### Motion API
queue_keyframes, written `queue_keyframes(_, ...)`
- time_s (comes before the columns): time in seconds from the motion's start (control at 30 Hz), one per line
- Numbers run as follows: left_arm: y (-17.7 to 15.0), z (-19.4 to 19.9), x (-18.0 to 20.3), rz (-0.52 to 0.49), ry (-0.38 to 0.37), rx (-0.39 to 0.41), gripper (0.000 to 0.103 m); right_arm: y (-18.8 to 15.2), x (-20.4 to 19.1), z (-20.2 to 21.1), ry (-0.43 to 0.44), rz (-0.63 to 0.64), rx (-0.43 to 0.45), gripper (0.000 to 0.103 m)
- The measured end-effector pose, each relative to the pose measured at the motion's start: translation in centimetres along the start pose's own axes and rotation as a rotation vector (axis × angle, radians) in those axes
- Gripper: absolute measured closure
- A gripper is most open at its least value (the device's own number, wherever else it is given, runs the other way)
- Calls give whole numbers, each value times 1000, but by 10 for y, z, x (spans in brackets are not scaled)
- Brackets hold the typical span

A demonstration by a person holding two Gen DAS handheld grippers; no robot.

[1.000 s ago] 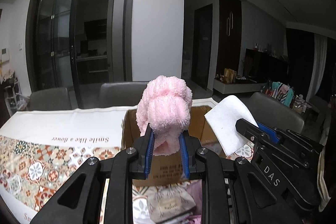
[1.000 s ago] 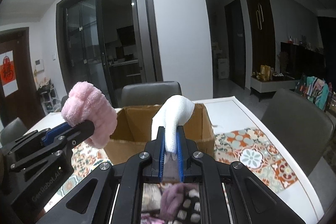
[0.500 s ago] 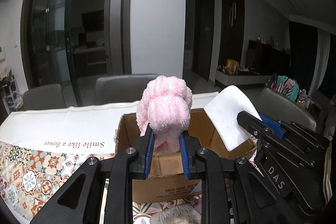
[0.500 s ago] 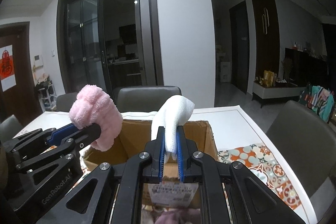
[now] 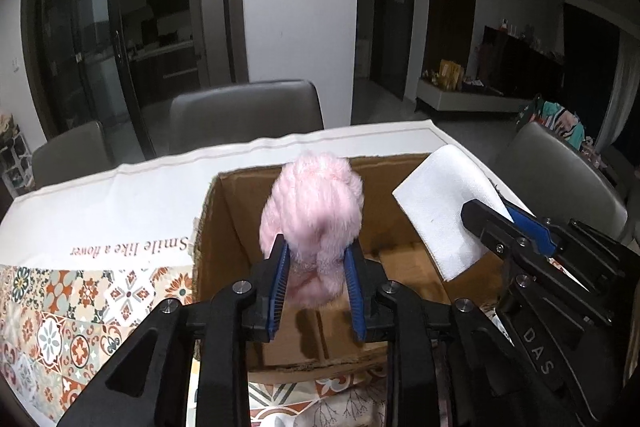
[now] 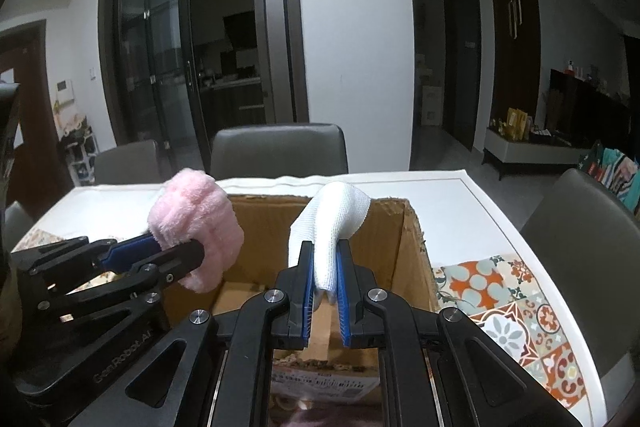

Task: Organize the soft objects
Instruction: 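Open the left gripper into the box while the right gripper releases the white cloth inside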

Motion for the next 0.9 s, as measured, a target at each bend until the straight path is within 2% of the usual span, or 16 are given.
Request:
queue_keyframes(0.03,0,-2,0,1,-4,-12,66,1,1,-3,3,2,-10,91)
queue_keyframes(0.13,-1,-5,-2,4,3,-22,57,1,5,-8,6,-4,-27,87)
queue_keyframes(0.23,0,-2,-7,19,18,-12,52,2,9,-11,6,-16,-39,66)
queue_keyframes(0.37,-2,8,-11,25,29,9,49,1,14,-7,-1,-30,-37,61)
queue_keyframes(0.57,-10,32,-14,26,37,49,44,0,14,9,-38,-37,-28,61)
queue_keyframes(0.9,-24,78,-13,41,15,92,42,-5,13,54,-41,-66,7,61)
Point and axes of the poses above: each gripper's, at about its wrist camera, not at the fingertips, and z roughly against the way its jaws point, x to its right, y to its top, the point moved 5 cm from there along -z, roughly the way its jaws point, and after that the axes turned 11 degrees about z, right-handed, at the moved point
